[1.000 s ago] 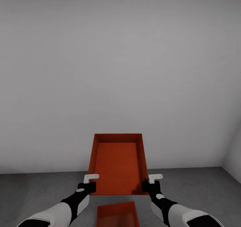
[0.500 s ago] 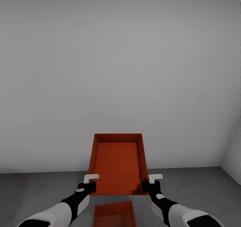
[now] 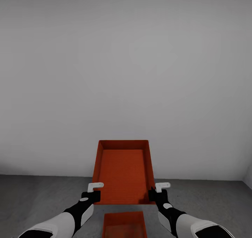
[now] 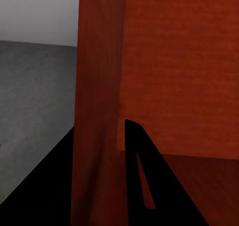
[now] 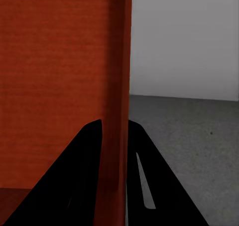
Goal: Move the two storage containers from the living room to the garage. In the garage, place one container on the floor and stack the other container on top of it (either order is fine).
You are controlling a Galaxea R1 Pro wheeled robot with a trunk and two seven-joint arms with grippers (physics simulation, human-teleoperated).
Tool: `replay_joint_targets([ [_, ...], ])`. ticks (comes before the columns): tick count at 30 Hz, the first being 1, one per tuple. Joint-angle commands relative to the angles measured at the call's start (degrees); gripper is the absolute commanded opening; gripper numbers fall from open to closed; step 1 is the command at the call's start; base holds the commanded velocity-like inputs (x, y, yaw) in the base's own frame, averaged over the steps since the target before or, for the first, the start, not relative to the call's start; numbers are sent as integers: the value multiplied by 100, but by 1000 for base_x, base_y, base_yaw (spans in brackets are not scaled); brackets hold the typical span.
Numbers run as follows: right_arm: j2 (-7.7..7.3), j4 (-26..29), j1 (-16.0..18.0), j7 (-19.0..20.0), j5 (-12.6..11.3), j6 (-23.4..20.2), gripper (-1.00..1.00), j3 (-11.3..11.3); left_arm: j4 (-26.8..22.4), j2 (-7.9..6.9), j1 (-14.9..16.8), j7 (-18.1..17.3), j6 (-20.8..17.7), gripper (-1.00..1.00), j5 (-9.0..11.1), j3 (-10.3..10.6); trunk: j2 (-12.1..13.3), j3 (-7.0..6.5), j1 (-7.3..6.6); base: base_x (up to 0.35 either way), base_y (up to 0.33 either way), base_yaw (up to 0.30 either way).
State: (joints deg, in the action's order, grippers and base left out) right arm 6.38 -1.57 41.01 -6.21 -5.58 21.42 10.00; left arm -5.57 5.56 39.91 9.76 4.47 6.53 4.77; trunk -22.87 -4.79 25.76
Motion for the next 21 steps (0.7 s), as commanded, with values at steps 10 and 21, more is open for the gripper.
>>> replay_joint_targets([
  [10, -6, -28, 3, -38, -241, 55, -100, -67, -9, -2, 8, 96, 28, -100, -3, -336, -5, 2, 2, 0, 0, 24],
  [21, -6, -28, 3, -38, -241, 54, -100, -67, -7, -2, 8, 96, 28, -100, -3, -336, -5, 2, 2, 5, 2, 0],
])
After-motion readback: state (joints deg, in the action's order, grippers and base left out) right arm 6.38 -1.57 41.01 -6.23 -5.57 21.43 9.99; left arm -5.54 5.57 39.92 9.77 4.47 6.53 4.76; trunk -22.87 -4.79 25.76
